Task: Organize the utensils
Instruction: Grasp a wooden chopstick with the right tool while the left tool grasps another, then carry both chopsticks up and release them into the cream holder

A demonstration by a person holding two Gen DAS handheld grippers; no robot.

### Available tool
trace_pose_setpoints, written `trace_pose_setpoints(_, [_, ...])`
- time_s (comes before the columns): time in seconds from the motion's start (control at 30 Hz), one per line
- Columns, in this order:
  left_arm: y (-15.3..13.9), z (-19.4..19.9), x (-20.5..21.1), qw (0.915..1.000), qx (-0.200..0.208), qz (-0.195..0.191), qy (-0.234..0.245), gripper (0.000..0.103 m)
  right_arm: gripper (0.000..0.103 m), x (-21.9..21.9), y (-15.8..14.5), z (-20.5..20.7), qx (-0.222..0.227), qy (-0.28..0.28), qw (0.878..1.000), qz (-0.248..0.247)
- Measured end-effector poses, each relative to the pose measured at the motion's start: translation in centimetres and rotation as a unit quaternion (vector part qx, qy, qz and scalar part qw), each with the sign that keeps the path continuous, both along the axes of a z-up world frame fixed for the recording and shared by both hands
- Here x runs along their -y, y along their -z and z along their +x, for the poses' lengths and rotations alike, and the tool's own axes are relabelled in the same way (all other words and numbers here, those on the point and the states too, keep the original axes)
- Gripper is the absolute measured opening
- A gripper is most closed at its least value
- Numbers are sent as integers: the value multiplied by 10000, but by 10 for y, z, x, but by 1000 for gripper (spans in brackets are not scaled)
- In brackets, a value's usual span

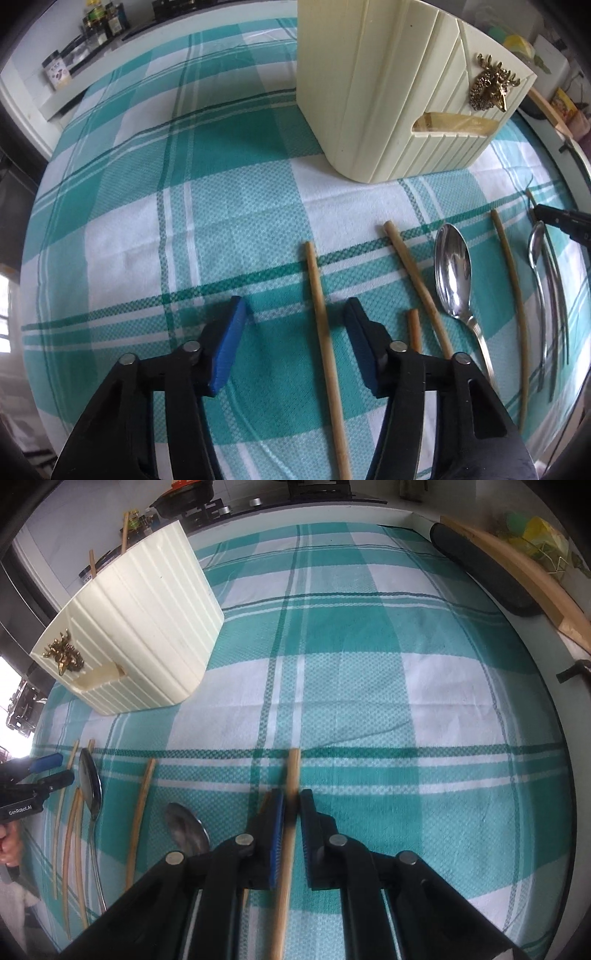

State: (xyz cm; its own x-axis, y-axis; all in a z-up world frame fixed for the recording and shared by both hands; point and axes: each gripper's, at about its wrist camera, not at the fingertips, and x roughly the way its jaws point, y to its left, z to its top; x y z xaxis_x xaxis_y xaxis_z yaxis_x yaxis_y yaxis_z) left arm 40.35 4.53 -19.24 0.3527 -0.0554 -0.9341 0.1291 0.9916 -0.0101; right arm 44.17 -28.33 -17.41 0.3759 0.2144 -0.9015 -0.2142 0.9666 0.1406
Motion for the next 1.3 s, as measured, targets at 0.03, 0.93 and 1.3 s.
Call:
trace_pose_setpoints(0.03, [-1,1,2,10000,37,11,10,40,6,0,0,-1,38,7,10000,-2])
trace_pose_setpoints(0.93, [-174,-137,-39,9636,2305,-1333,-218,4,7,30,-161,-154,2433,-282,9621,1201])
trace_pose_setpoints(1.3, [-204,-167,-20,9514,2836,-1203,40,4,7,15,-203,-191,3258,-285,9377,1168])
